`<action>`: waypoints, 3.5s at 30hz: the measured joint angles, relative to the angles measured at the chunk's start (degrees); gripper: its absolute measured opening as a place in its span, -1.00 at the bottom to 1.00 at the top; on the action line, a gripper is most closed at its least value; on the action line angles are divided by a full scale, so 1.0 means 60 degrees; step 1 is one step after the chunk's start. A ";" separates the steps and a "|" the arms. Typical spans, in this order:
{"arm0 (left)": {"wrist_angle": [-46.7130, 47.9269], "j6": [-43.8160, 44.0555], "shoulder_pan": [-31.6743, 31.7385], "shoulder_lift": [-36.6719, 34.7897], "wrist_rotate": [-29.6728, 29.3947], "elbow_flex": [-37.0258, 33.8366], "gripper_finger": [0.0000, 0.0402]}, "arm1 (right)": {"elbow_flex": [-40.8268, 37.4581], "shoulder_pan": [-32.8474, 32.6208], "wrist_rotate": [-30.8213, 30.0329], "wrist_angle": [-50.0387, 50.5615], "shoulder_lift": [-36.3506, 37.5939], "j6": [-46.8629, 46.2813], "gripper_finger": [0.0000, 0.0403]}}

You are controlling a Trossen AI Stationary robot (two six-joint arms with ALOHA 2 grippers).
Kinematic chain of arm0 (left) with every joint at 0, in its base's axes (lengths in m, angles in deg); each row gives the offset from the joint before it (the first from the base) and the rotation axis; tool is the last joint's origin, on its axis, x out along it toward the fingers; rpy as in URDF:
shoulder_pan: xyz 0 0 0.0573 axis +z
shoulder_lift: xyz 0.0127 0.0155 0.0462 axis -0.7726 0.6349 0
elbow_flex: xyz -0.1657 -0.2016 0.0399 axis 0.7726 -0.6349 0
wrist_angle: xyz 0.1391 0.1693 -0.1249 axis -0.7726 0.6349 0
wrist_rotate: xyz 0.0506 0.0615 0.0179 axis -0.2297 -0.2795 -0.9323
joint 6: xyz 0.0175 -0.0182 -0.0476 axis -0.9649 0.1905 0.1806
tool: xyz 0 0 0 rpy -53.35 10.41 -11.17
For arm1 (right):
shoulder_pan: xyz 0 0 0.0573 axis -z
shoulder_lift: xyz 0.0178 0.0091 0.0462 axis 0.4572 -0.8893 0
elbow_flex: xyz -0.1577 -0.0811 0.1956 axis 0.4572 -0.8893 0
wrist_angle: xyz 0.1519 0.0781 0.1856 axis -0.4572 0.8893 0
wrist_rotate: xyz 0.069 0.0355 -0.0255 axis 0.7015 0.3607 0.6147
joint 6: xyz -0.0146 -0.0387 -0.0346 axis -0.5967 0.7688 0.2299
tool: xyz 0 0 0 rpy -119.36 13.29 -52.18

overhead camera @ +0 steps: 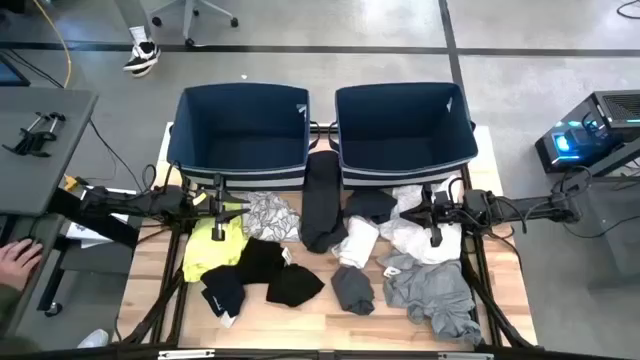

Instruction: Sort clothes

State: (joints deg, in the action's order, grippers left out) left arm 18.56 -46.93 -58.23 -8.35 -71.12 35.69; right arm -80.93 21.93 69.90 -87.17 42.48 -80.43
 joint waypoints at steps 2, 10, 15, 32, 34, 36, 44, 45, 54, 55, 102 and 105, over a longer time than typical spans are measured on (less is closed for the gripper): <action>0.0004 -0.0003 0.0002 0.0002 0.0000 0.0000 -0.61 | 0.0000 0.0000 0.0000 0.0004 -0.0001 0.0000 -1.00; 0.0004 -0.0001 0.0001 0.0001 0.0000 0.0000 -0.61 | -0.0002 -0.0001 0.0000 0.0003 -0.0001 -0.0003 -1.00; 0.0000 -0.0004 0.0004 0.0000 0.0000 0.0000 -0.61 | 0.0000 0.0000 0.0000 0.0000 -0.0003 0.0000 -1.00; 0.0003 -0.0004 0.0000 0.0000 0.0000 0.0000 -0.61 | 0.0000 0.0000 0.0000 0.0004 0.0000 -0.0004 -1.00; 0.0000 0.0000 0.0000 0.0004 0.0000 0.0000 -0.61 | 0.0000 0.0000 0.0000 0.0004 -0.0004 -0.0004 -1.00; 0.0002 -0.0004 0.0001 0.0002 0.0000 0.0000 -0.61 | -0.0001 -0.0003 0.0000 0.0002 -0.0002 -0.0002 -1.00; 0.0000 0.0000 0.0003 0.0003 0.0000 0.0000 -0.61 | 0.0000 0.0000 0.0000 0.0003 0.0000 -0.0003 -1.00; 0.0004 0.0000 0.0000 0.0004 0.0000 0.0000 -0.61 | 0.0000 0.0000 0.0000 0.0000 -0.0004 -0.0004 -1.00; -0.0965 -0.1326 0.0011 0.0066 0.0088 0.0000 -0.61 | 0.0000 -0.0001 0.0000 0.0000 0.0000 -0.0002 -1.00; -0.1280 -0.1374 0.0011 0.0059 0.0185 0.0000 -0.61 | 0.0000 -0.0004 0.0000 0.0004 0.0000 -0.0003 -1.00; 0.9389 0.9345 -0.2345 1.3732 0.1709 1.0338 -0.41 | 0.0000 -0.0004 0.0000 0.0004 -0.0004 0.0000 -1.00; 0.8859 0.9508 -0.2428 1.3737 0.1770 0.9512 -0.20 | 0.0000 -0.0003 0.0000 0.0004 -0.0004 -0.0001 -1.00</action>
State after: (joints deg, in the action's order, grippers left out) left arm 71.71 10.12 -72.80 74.07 -60.50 92.76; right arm -80.93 21.91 69.90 -87.15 42.45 -80.43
